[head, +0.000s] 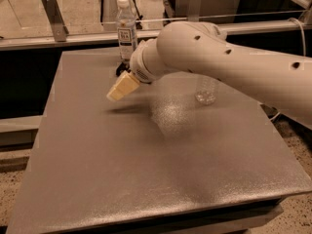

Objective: Move rxbar chocolate near blue plastic bottle

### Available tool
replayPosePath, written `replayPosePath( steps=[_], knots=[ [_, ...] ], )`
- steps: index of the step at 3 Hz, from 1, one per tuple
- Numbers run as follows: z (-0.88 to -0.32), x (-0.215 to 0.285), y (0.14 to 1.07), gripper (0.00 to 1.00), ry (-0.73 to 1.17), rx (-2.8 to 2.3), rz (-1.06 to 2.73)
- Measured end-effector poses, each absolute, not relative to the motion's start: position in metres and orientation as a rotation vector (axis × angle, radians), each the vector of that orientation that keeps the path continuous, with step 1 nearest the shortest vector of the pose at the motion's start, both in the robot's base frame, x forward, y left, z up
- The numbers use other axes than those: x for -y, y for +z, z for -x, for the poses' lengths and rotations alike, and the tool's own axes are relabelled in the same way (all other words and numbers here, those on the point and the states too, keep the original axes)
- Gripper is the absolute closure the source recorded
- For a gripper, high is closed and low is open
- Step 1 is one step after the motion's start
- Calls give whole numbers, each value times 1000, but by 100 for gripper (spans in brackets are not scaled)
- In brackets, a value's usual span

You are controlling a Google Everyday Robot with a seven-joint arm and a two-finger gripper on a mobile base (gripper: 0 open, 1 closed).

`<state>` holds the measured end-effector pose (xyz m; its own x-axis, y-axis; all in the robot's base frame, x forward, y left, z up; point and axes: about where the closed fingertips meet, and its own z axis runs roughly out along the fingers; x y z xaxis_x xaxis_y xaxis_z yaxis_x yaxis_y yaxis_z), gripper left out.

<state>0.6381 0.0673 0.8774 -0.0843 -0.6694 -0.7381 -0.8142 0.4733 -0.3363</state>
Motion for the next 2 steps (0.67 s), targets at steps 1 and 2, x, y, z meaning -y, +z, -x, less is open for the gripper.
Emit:
replayPosePath(
  steps=[1,2],
  knots=[
    [-591,-71,887,0,282,-1749,1272],
    [-551,-80,892,0,431,-1699,1298]
  ],
)
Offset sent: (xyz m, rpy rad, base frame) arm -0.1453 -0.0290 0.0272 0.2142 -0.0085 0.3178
